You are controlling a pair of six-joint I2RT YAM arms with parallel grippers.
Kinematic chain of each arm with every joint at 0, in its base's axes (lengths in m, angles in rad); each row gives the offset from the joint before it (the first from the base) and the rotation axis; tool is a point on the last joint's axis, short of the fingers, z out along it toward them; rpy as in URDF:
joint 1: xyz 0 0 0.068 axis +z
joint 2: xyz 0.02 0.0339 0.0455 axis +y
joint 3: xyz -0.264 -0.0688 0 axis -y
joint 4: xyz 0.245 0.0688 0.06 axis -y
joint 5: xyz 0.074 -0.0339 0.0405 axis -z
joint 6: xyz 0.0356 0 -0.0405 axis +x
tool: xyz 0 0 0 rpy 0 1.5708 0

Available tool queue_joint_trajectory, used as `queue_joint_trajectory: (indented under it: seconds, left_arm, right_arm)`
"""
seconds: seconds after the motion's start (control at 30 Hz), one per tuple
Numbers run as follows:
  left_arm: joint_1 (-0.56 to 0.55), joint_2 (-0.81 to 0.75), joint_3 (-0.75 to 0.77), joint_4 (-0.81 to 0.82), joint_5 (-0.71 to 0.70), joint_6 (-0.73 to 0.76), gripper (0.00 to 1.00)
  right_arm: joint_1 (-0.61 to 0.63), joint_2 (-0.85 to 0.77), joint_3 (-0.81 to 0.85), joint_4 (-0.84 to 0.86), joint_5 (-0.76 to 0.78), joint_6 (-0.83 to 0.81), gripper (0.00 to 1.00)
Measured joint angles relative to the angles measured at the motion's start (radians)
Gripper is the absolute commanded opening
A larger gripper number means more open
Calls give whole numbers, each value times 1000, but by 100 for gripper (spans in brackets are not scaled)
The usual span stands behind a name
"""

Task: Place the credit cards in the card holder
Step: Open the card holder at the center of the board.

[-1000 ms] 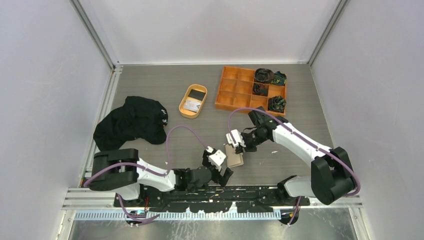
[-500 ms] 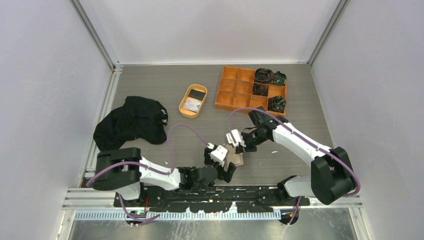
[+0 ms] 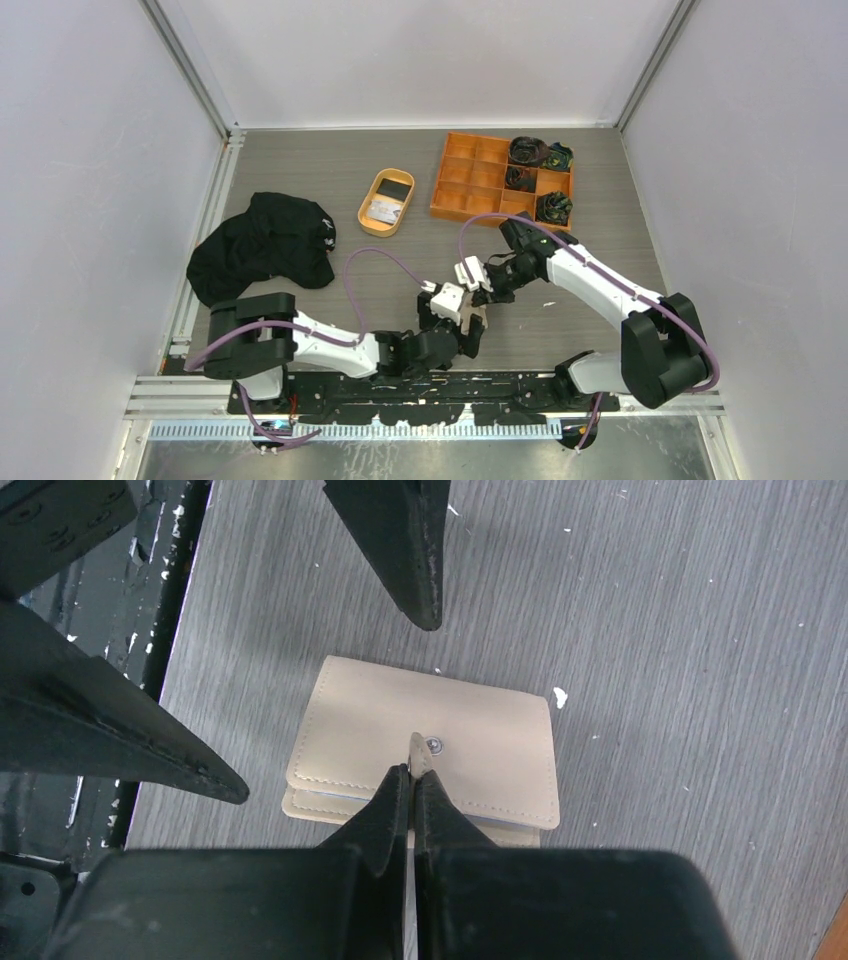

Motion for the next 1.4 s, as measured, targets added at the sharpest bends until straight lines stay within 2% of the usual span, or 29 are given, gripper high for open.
queue_joint_trajectory:
  seconds: [0.3, 0.5, 0.6, 0.77, 0.9, 1.03, 1.07, 1.17, 1.23, 1.3, 1.4]
  left_arm:
    - [-14, 85, 101, -146, -141, -108, 86]
    - [-22, 151, 187, -246, -158, -107, 83]
    - [-22, 156, 193, -259, -163, -106, 75]
    - [-21, 150, 168, -254, -167, -96, 54]
    - [-16, 107, 93, -237, -166, -78, 37]
    - [-2, 40, 5, -187, -146, -74, 23]
    - [3, 24, -14, -174, -141, -74, 23]
    - [23, -21, -75, -113, -120, -71, 23]
    - [33, -38, -101, -76, -105, -62, 28]
    - [42, -49, -130, -18, -77, -33, 39]
    - [47, -60, -180, 84, -15, 37, 60]
  right_arm:
    - [-19, 0, 0, -1, -4, 0, 2]
    - [-9, 0, 0, 6, -3, 14, 2]
    - [-4, 0, 0, 6, -2, 14, 2]
    - [-4, 0, 0, 6, -3, 14, 2]
    - [-6, 0, 0, 5, -3, 13, 2]
    - [-13, 0, 0, -3, -3, 8, 2]
    - [-18, 0, 0, -6, -4, 5, 2]
    - [-26, 0, 0, -19, -11, -10, 2]
    - [-31, 0, 0, -29, -18, -19, 2]
    - [-31, 0, 0, -38, -23, -27, 2]
    - [-31, 0, 0, -47, -31, -34, 2]
